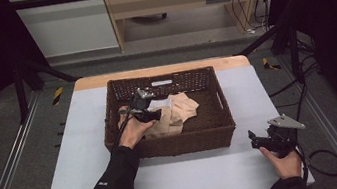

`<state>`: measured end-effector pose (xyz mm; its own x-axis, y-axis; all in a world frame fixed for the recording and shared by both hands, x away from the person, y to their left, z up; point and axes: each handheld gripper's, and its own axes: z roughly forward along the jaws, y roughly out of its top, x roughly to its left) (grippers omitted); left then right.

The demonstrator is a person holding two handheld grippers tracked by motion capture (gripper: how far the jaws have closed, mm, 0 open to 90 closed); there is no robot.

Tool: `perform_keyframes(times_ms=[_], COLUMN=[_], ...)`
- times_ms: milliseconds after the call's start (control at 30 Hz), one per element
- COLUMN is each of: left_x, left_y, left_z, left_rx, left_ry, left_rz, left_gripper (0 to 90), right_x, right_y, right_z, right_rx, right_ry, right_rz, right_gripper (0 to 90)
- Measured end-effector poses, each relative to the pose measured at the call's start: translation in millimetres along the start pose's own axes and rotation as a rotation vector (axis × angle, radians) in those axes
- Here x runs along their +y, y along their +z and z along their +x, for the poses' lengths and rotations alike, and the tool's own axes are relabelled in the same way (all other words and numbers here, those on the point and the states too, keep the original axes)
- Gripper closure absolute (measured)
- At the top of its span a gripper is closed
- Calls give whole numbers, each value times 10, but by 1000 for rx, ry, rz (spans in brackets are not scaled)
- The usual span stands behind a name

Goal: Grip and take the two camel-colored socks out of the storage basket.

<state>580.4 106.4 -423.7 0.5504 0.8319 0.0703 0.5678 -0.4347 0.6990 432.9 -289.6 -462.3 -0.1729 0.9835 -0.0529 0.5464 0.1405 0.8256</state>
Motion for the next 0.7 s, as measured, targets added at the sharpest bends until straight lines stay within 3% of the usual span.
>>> perform_keyframes(times_ms=[100, 167, 400, 600, 700], left_x=[-16, -17, -40, -63, -64], left_y=[46, 72, 108, 134, 135], left_z=[-37, -47, -42, -46, -47], left_rx=[15, -11, -26, -56, -56], left_ry=[25, 5, 13, 18, 35], left_rz=[32, 47, 80, 124, 153], left_gripper=[419, 416, 429, 512, 641], right_x=[-2, -3, -3, -4, -4], right_y=[6, 11, 24, 26, 24], right_z=[1, 5, 8, 12, 15], right_rx=[0, 0, -1, 0, 1], right_ry=[-6, -7, -10, -11, -10], right_rz=[4, 4, 10, 11, 10], right_gripper=[60, 60, 60, 64, 64])
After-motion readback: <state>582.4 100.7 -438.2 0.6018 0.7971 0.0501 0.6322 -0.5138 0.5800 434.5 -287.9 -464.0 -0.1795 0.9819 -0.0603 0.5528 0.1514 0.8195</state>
